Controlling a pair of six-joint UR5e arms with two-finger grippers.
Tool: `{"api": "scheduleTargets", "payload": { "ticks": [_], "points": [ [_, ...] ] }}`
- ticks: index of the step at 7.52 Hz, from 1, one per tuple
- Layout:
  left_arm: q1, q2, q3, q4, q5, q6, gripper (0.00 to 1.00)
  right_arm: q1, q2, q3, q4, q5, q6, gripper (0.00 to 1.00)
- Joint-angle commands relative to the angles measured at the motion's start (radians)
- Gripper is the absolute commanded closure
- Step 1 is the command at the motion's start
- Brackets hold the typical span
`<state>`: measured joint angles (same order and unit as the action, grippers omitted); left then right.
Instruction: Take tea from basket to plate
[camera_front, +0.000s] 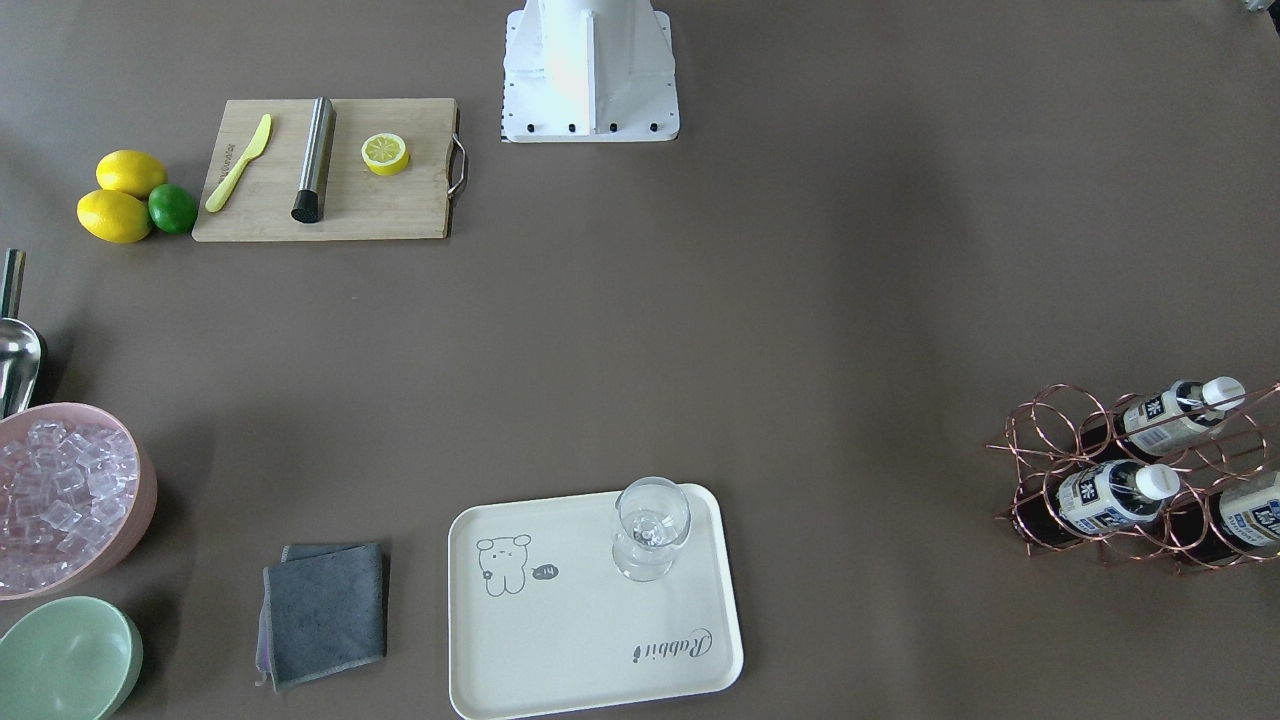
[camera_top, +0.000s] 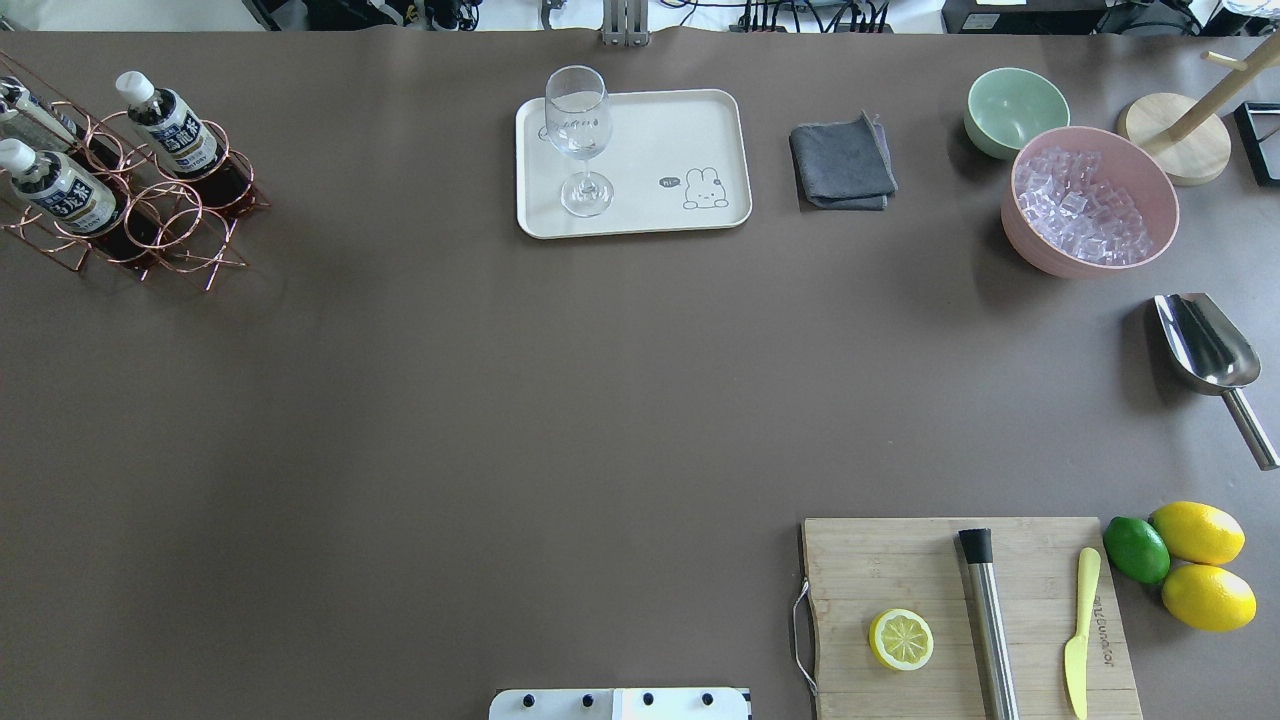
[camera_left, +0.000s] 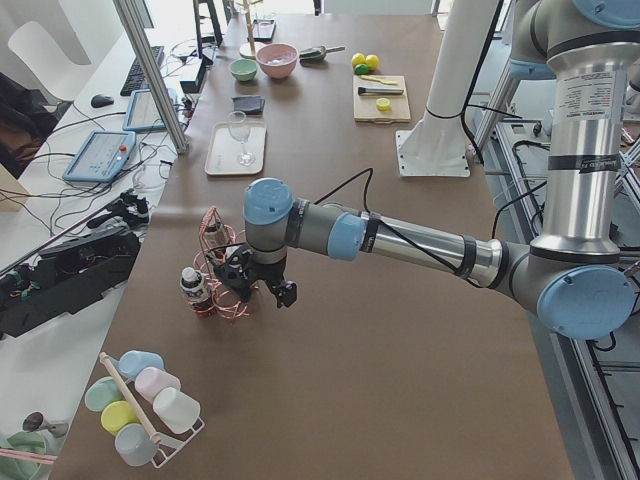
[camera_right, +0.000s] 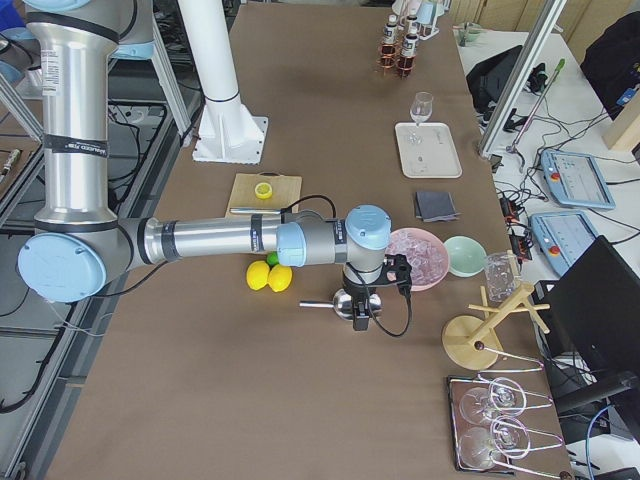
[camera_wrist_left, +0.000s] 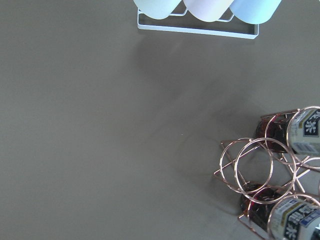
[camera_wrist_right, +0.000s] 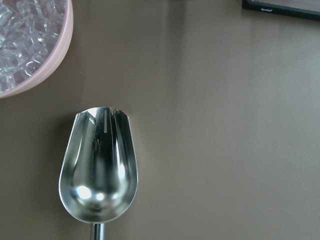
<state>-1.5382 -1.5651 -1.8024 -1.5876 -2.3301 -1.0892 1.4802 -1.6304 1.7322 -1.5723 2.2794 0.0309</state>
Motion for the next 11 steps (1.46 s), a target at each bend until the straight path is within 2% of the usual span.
{"api": "scheduleTargets", "payload": {
  "ticks": [1,2,3,5,6,7,9,11],
  "points": [
    [0.004,-0.19,0.023,0.256,0.008,-0.12,0.01,0.0,-0.002,0.0,0.0,0.002,0.0,0.0],
    [0.003,-0.342,0.129,0.379,0.008,-0.121,0.01,0.0,-0.002,0.0,0.0,0.005,0.001,0.0],
    [0.003,-0.46,0.247,0.403,0.008,-0.124,0.01,0.0,-0.002,0.0,0.0,0.006,0.0,0.0],
    [-0.02,-0.477,0.219,0.457,0.003,-0.132,0.01,0.0,-0.002,0.0,0.0,0.006,0.001,0.0],
    [-0.017,-0.475,0.151,0.506,0.012,-0.202,0.01,0.0,-0.002,0.0,0.0,0.006,0.001,0.0],
    [-0.02,-0.498,0.147,0.533,0.011,-0.208,0.01,0.0,-0.002,0.0,0.0,0.006,0.001,0.0],
    [-0.014,-0.552,0.202,0.568,0.009,-0.239,0.01,0.0,-0.002,-0.002,0.0,0.003,0.0,0.0],
    [-0.014,-0.567,0.293,0.506,0.008,-0.276,0.01,0.0,-0.003,-0.003,0.0,0.0,0.0,0.0]
  ]
}}
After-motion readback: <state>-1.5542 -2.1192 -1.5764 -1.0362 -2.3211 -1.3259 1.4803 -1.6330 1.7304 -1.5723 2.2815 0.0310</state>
